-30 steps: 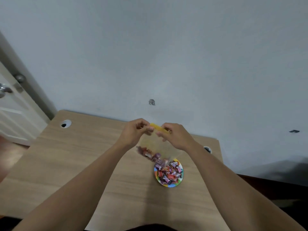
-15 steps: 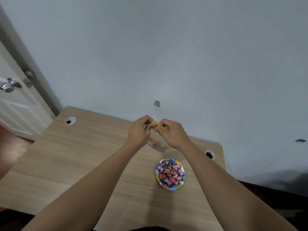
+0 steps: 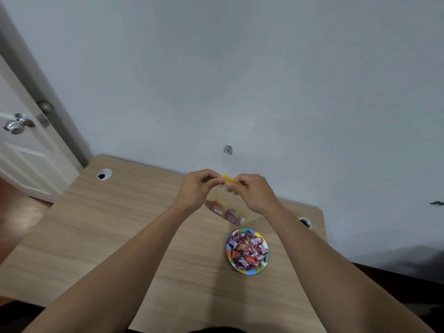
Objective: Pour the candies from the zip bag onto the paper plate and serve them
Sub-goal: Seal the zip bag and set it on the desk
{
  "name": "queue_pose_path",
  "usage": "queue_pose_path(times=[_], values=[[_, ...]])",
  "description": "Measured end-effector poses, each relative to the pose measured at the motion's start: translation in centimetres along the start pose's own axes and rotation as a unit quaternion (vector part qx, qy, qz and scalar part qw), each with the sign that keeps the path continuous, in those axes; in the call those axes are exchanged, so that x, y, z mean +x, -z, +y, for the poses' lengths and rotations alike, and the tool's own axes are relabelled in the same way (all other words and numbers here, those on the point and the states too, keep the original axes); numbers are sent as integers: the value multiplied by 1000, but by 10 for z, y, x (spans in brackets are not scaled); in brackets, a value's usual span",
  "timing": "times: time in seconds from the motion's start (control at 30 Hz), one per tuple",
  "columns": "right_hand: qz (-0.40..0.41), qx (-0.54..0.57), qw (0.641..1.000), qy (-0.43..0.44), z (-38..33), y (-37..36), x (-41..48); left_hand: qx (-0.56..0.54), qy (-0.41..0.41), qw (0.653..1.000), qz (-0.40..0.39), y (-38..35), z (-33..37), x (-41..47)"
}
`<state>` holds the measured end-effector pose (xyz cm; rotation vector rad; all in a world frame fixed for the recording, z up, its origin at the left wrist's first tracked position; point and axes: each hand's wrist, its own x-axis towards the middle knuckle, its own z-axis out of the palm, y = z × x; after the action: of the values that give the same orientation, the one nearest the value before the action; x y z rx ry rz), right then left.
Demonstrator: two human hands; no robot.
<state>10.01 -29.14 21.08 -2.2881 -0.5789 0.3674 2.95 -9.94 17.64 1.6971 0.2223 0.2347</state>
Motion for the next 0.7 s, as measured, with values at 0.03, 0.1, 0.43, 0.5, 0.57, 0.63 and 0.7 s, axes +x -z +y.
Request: queue_pose_path(times=[0.03, 0.1, 0.43, 0.5, 0.57, 0.63, 0.7], values=[[-2, -1, 1000, 1, 0, 0, 0, 6, -1, 1000, 5, 0, 1, 0], [-1, 2, 1000, 2, -2, 0, 1, 11, -5, 1000, 11, 1, 2, 0], [29, 44, 998, -20, -1, 3, 4, -7, 20, 1000, -3, 1, 8, 2], [29, 52, 998, -24, -2, 4, 4, -15, 23, 1000, -8, 2, 9, 1], [25, 54, 998, -18, -2, 6, 3, -18, 21, 1000, -12, 3, 8, 1], [19, 49, 999, -15, -4, 8, 2, -22, 22, 999, -15, 4, 8, 2], [13, 46, 999, -16, -5, 8, 1, -23, 25, 999, -11, 4, 8, 1]])
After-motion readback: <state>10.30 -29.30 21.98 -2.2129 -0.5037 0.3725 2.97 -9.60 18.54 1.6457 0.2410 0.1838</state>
